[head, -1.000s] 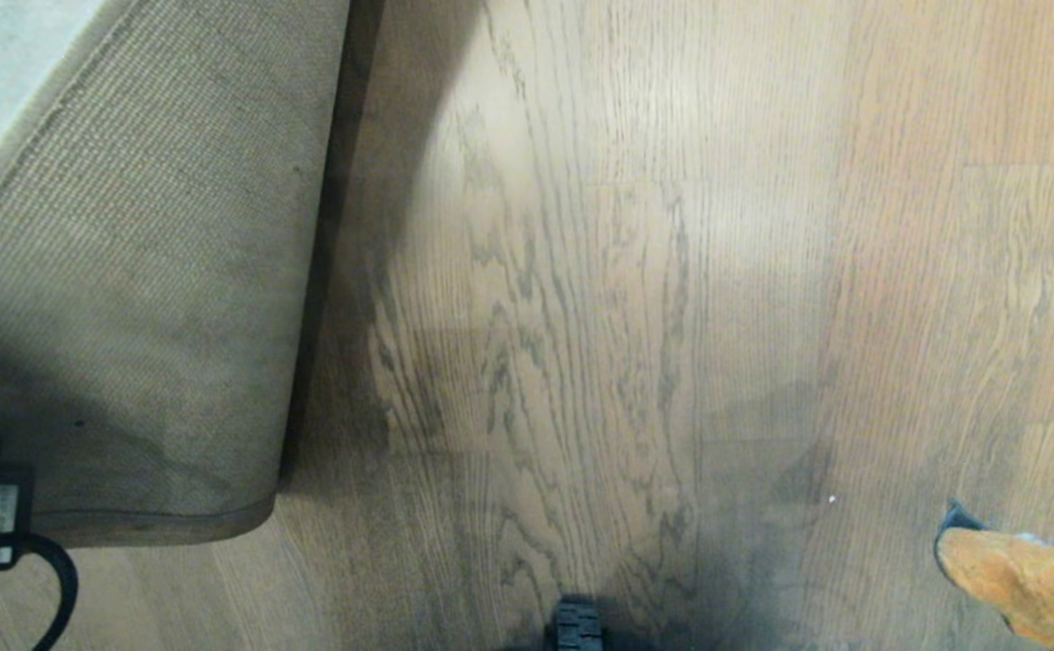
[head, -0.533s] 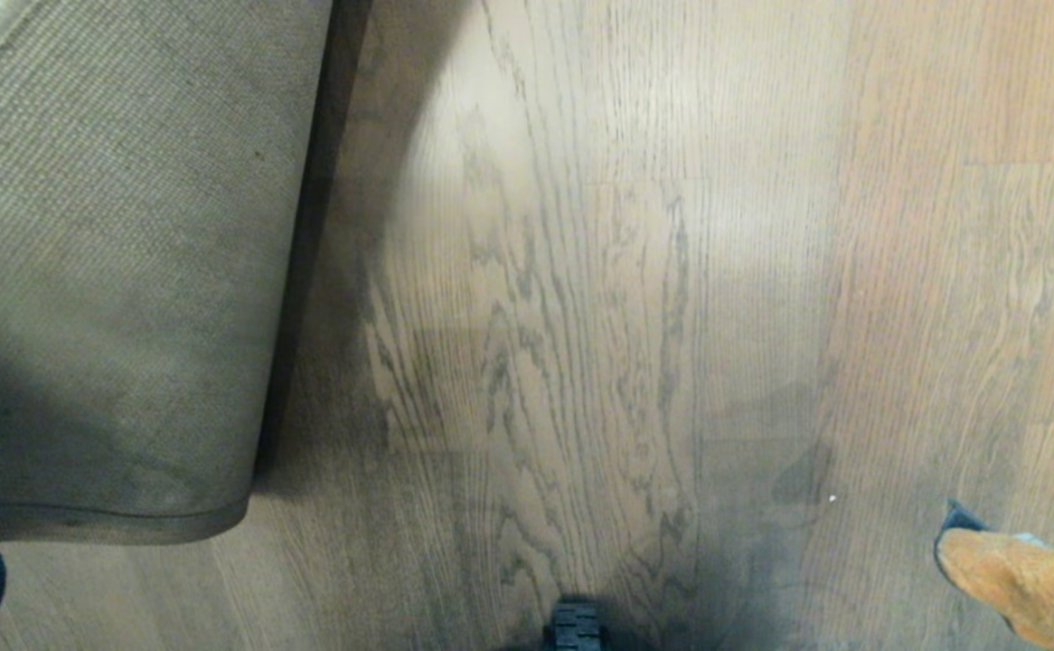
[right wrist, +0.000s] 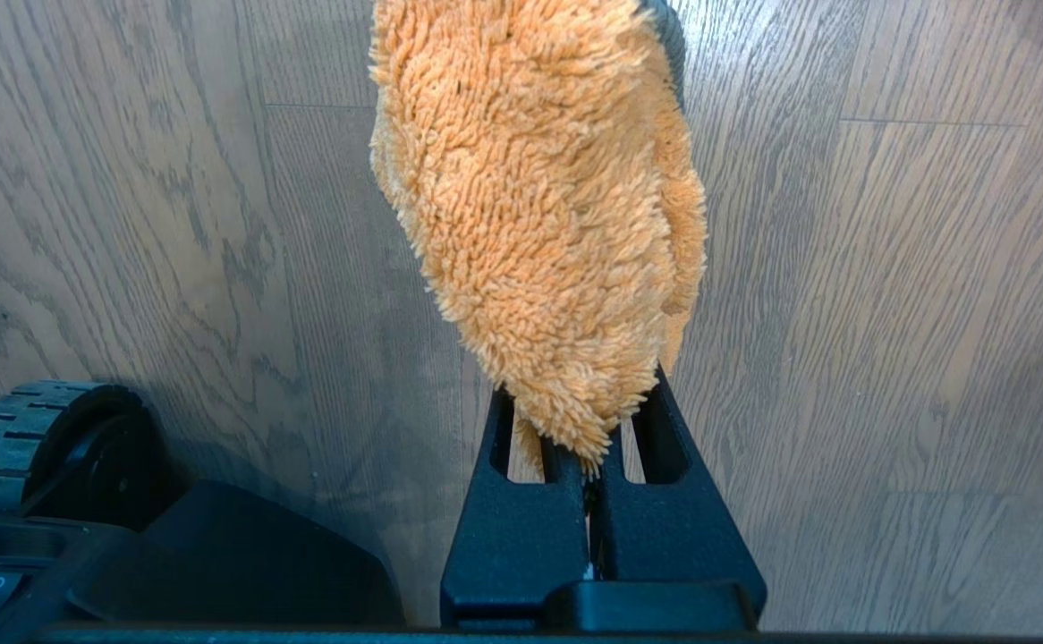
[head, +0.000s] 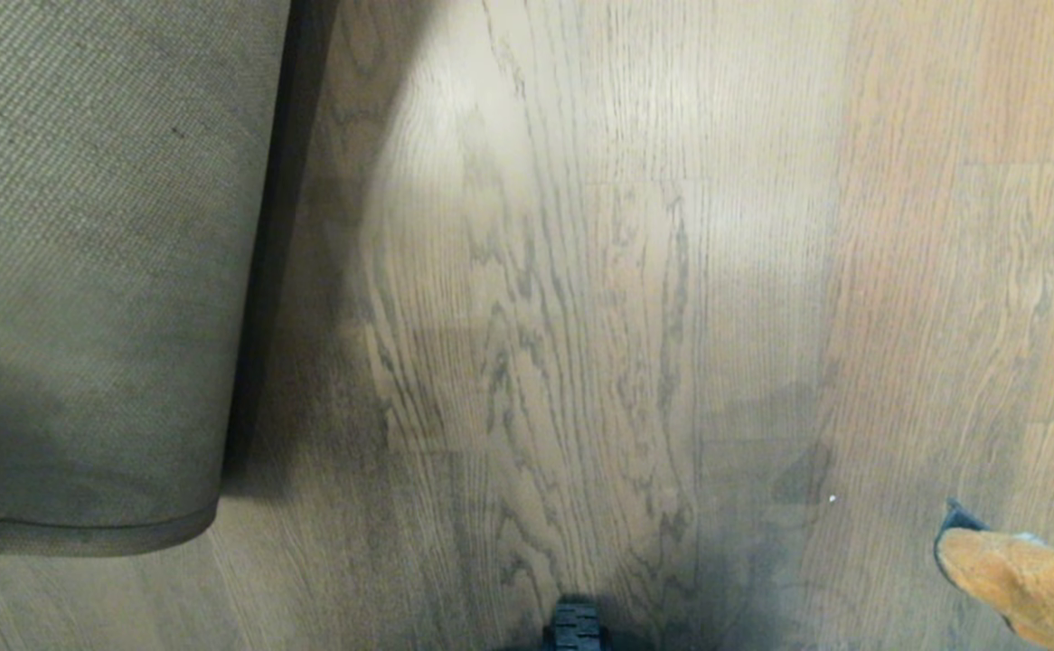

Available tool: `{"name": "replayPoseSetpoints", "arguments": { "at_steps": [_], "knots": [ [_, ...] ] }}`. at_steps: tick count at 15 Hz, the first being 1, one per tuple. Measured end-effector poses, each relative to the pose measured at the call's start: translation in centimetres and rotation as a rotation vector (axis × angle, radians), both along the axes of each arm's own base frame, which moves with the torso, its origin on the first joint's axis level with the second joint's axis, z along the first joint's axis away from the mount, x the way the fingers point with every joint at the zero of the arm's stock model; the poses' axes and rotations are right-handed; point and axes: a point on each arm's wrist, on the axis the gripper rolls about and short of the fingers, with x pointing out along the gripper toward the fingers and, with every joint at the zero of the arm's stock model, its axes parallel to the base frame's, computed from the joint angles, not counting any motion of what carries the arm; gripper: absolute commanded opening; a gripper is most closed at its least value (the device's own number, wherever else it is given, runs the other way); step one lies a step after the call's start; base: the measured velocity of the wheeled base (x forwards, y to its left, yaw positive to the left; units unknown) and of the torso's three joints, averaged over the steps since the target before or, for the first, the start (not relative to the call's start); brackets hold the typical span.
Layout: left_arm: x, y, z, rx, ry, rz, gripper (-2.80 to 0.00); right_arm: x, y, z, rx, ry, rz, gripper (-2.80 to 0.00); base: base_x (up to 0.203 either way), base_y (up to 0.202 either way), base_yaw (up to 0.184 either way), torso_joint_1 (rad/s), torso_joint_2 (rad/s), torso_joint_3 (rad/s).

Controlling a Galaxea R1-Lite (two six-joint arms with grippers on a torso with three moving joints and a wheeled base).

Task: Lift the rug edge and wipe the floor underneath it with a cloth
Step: Wipe the floor under the carpet with a rag

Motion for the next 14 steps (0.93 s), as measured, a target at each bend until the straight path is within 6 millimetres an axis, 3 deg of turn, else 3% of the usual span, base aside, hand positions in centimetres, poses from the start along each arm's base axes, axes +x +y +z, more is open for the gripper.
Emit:
{"name": "replayPoseSetpoints", "arguments": {
  "at_steps": [8,14],
  "knots": [
    [-0.1,0.0,-0.3,-0.027,0.006,-0.065,-2.8,0.0,0.0,0.0,0.0,-0.001,0.0,-2.8,0.0,0.0,0.0,0.0,0.0,0.0],
    [1.4,-0.8,0.0,-0.068,0.046,-0.162,-2.8,0.0,0.0,0.0,-0.001,0.0,0.0,-2.8,0.0,0.0,0.0,0.0,0.0,0.0]
  ]
}}
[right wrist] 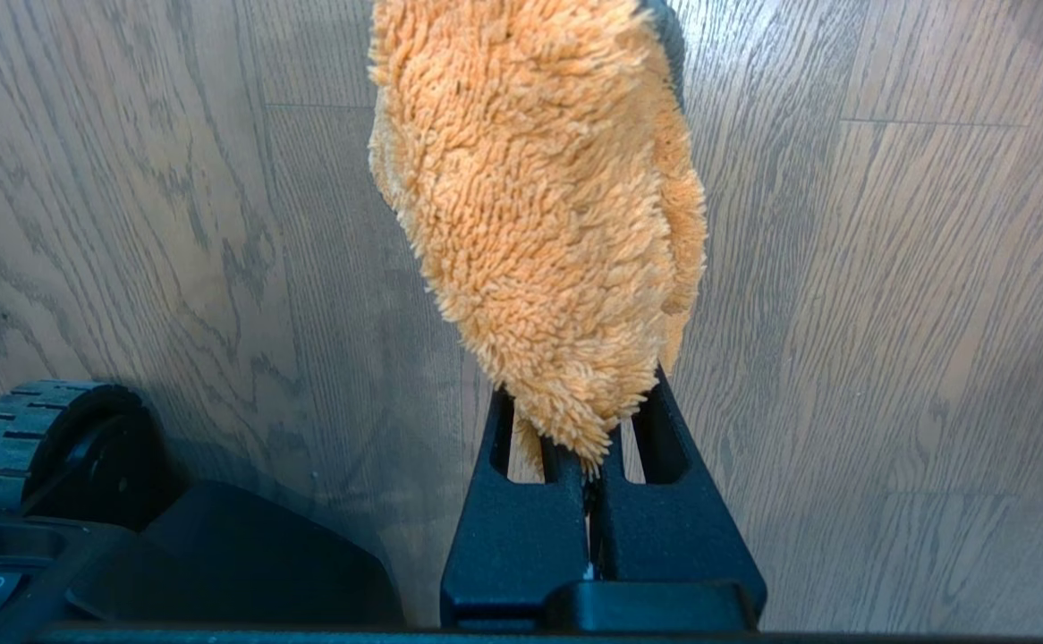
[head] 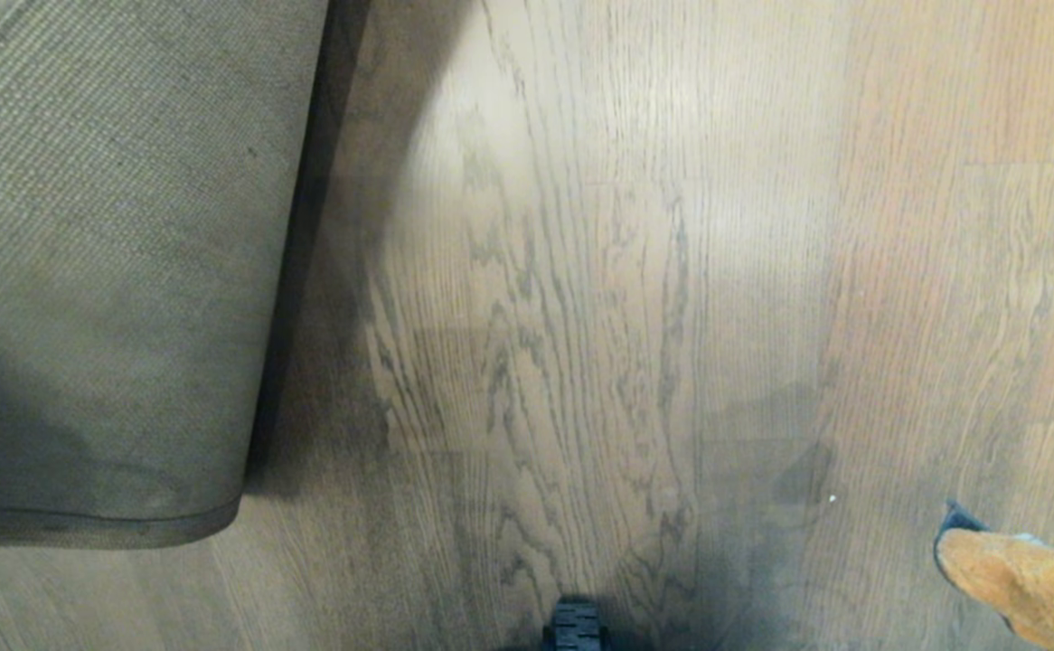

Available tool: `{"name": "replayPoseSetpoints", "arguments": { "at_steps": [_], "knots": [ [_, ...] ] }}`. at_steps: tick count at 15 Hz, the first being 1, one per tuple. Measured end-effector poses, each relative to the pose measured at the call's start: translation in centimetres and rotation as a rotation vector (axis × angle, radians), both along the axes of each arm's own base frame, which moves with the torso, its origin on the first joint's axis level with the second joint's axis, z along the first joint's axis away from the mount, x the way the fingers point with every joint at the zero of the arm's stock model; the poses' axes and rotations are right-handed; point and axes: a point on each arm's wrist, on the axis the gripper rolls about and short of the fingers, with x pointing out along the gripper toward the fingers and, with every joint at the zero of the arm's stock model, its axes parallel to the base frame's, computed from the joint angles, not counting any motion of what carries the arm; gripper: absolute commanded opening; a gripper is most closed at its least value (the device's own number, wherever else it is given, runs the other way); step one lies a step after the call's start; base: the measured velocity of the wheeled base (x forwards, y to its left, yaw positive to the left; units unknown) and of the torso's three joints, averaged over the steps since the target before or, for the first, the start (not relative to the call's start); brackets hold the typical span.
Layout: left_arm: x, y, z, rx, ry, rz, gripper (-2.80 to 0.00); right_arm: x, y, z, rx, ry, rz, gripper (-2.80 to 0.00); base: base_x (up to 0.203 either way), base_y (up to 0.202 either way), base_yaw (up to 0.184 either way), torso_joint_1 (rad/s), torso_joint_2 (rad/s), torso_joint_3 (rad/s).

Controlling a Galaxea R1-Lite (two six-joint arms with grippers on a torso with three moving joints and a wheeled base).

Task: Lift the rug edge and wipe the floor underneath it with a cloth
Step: Wipe the floor under the carpet with a rag

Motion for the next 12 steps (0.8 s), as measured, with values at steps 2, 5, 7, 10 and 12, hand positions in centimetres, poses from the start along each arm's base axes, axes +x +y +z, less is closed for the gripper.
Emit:
{"name": "replayPoseSetpoints", "arguments": {
  "at_steps": [2,5,7,10,12],
  "knots": [
    [0.6,-0.3,0.4,-0.013,0.01,-0.036,-2.8,0.0,0.0,0.0,0.0,0.0,0.0,-2.8,0.0,0.0,0.0,0.0,0.0,0.0],
    [1.4,-0.6,0.5,-0.012,0.03,-0.051,-2.8,0.0,0.0,0.0,-0.023,0.0,0.002,-2.8,0.0,0.0,0.0,0.0,0.0,0.0],
    [1.8,-0.8,0.5,-0.008,0.04,-0.051,-2.8,0.0,0.0,0.1,-0.036,-0.012,0.008,-2.8,0.0,0.0,0.0,0.0,0.0,0.0],
    [2.1,-0.9,0.4,-0.004,0.052,-0.051,-2.8,-0.1,0.1,0.6,-0.067,-0.04,0.031,-2.8,0.0,0.0,0.0,0.0,0.0,0.0],
    [2.2,-1.0,0.3,-0.001,0.06,-0.052,-2.8,-0.6,0.2,2.0,-0.067,-0.071,0.101,-2.8,0.0,0.0,0.0,0.0,0.0,0.0]
  ]
}}
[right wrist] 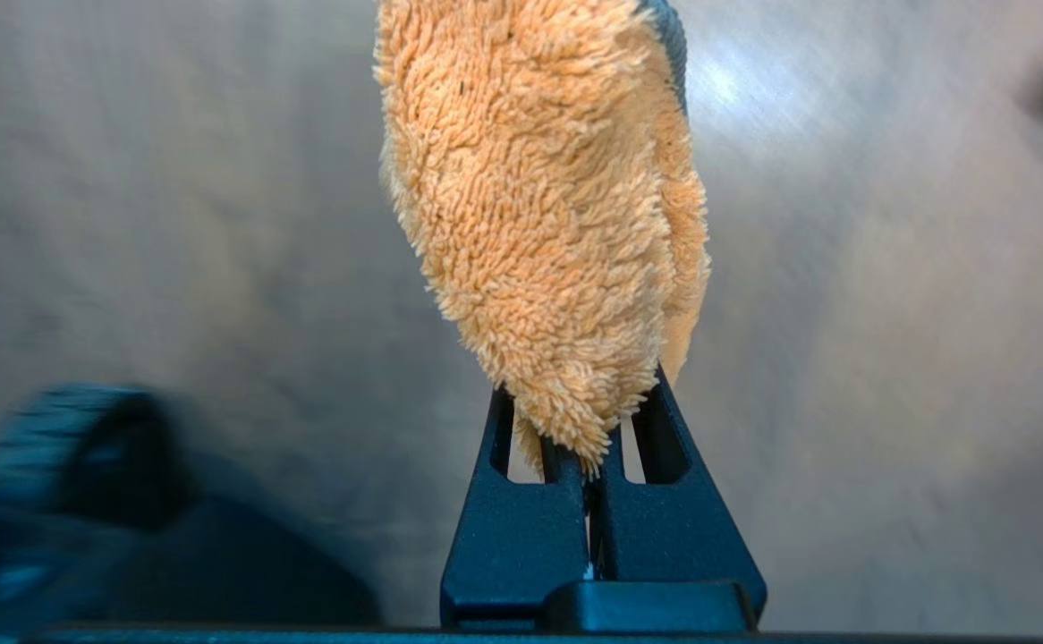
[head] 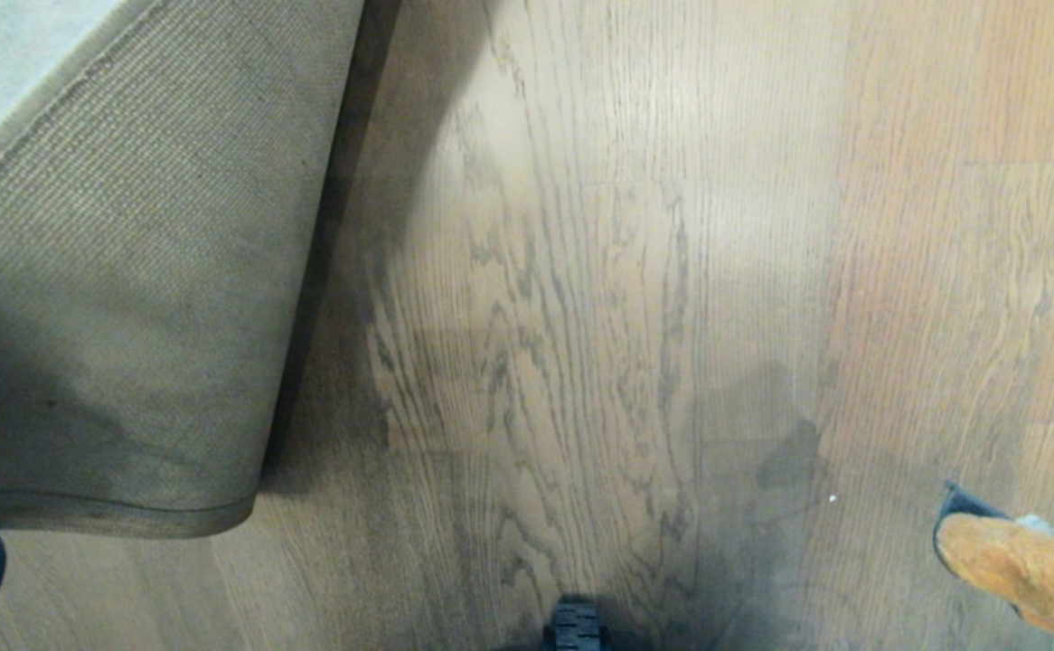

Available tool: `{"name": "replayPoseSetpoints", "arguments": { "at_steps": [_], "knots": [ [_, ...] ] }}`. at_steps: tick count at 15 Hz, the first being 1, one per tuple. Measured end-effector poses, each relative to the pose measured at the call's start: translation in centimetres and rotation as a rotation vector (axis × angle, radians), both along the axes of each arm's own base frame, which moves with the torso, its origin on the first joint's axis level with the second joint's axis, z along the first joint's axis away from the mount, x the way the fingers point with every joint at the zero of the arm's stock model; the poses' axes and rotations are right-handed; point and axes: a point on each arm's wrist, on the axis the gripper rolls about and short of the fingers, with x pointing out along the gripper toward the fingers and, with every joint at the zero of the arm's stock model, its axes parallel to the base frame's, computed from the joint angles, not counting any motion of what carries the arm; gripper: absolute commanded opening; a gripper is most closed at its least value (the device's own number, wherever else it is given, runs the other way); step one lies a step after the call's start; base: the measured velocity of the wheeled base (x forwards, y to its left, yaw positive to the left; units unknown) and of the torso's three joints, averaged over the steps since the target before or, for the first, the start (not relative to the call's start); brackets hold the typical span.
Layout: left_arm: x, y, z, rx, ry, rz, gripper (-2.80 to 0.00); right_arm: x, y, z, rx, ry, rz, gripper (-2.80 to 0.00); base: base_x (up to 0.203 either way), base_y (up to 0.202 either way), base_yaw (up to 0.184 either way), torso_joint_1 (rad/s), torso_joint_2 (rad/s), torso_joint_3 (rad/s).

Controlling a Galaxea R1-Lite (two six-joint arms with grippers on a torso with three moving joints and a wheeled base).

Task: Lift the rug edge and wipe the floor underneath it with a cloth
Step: Wipe the floor under the carpet with a rag

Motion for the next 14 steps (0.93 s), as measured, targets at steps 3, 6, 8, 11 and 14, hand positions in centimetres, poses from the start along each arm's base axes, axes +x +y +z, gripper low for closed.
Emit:
{"name": "replayPoseSetpoints", "arguments": {
  "at_steps": [3,6,8,11,14],
  "knots": [
    [0.2,-0.1,-0.1,0.003,0.007,0.001,-2.8,-0.3,0.3,2.2,-0.006,0.016,0.13,-2.8,0.0,0.0,0.0,0.0,0.0,0.0],
    [0.5,-0.2,-0.1,0.007,0.015,0.001,-2.8,0.5,0.6,4.3,-0.011,0.064,0.287,-2.8,0.0,0.0,0.0,0.0,0.0,0.0],
    [0.7,-0.3,-0.1,0.008,0.02,0.001,-2.8,1.6,0.8,5.2,-0.008,0.098,0.387,-2.8,0.0,0.0,0.0,0.0,0.0,0.0],
    [1.2,-0.5,-0.1,0.011,0.026,0.001,-2.8,3.5,1.0,6.2,0.009,0.165,0.516,-2.8,0.0,0.0,0.0,0.0,0.0,0.0],
    [1.7,-0.7,-0.2,0.017,0.041,0.0,-2.8,5.8,1.2,7.3,0.031,0.227,0.603,-2.8,0.0,0.0,0.0,0.0,0.0,0.0]
  ]
}}
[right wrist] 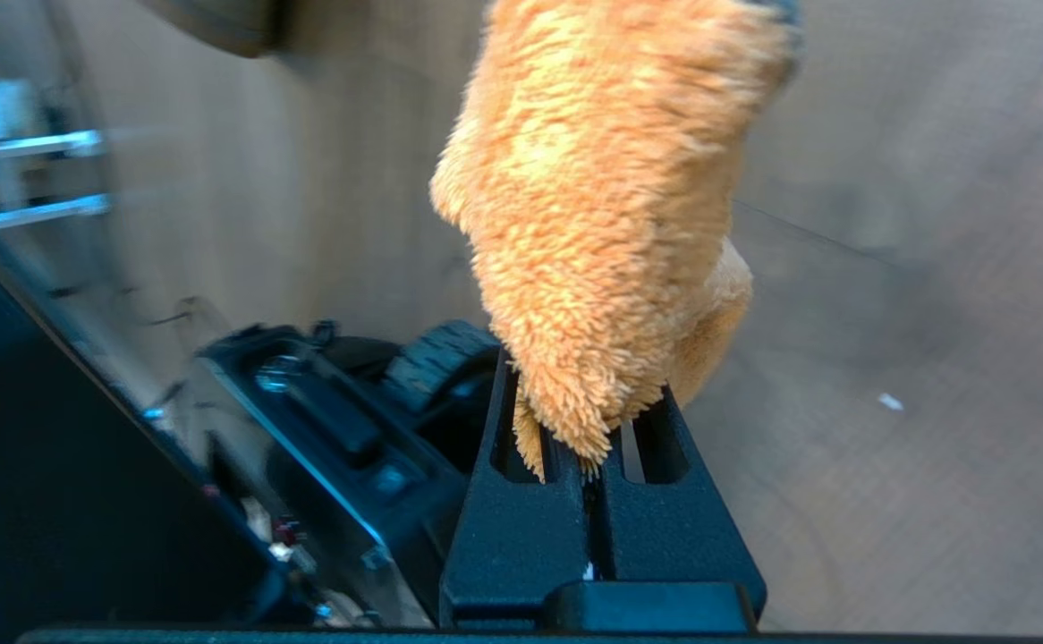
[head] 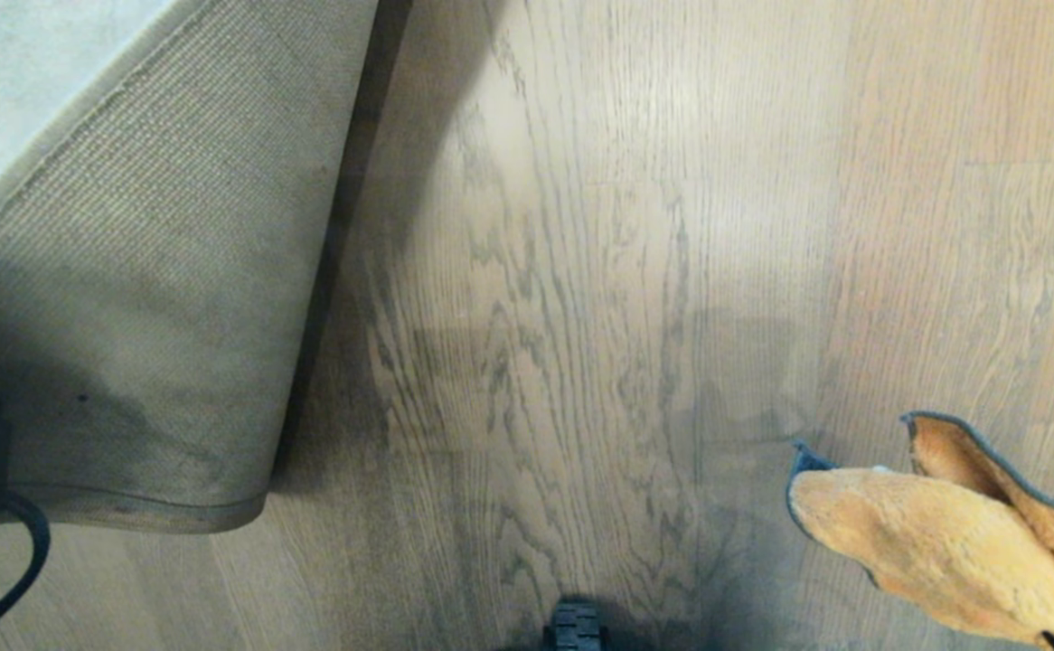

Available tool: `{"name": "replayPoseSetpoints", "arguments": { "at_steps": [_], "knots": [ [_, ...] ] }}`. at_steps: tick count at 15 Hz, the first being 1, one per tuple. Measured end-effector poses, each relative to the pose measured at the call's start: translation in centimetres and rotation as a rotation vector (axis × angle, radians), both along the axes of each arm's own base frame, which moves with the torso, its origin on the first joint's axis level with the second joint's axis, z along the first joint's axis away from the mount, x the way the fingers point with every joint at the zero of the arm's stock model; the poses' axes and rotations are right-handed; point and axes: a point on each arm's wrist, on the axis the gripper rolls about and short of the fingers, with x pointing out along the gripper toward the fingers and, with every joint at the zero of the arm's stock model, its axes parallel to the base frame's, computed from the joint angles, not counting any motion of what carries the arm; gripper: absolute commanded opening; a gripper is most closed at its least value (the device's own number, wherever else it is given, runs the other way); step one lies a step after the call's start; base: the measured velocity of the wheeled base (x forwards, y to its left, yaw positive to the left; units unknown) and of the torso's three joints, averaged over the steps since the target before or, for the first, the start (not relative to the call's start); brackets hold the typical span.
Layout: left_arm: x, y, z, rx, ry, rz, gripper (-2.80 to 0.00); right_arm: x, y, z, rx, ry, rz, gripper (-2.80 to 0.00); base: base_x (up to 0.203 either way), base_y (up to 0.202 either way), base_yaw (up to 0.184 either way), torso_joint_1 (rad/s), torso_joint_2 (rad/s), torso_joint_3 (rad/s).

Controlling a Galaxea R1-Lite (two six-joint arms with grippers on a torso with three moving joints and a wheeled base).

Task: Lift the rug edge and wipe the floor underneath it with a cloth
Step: Wipe the floor under the carpet with a rag

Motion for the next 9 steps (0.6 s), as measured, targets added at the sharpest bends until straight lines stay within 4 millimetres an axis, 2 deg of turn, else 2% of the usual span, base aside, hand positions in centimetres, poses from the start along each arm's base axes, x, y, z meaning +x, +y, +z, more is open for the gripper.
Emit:
{"name": "replayPoseSetpoints", "arguments": {
  "at_steps": [4,9],
  "knots": [
    [0.9,-0.4,-0.1,0.01,0.022,0.001,-2.8,3.7,0.7,1.8,0.024,0.081,0.158,-2.8,0.0,0.0,0.0,0.0,0.0,0.0],
    [2.2,-0.9,-0.1,0.013,0.047,0.01,-2.8,8.9,4.3,3.3,0.066,0.152,0.373,-2.8,0.0,0.0,0.0,0.0,0.0,0.0]
  ]
}}
